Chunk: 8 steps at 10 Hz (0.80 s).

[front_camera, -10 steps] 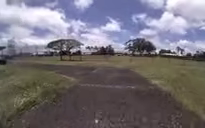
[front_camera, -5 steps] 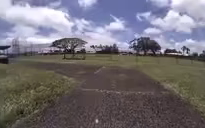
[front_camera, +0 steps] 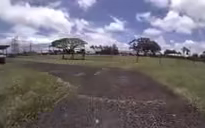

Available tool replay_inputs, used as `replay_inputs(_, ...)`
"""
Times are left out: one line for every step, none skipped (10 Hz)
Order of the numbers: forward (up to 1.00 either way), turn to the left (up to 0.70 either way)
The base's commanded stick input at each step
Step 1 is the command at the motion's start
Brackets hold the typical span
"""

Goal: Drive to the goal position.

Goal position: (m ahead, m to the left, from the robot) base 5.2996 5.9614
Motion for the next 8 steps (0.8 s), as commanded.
replay_inputs(0.70,0.35)
replay_inputs(0.70,0.35)
replay_inputs(0.70,0.35)
replay_inputs(0.70,0.35)
replay_inputs(0.70,0.35)
replay_inputs(0.70,0.33)
replay_inputs(0.70,0.10)
replay_inputs(0.70,0.02)
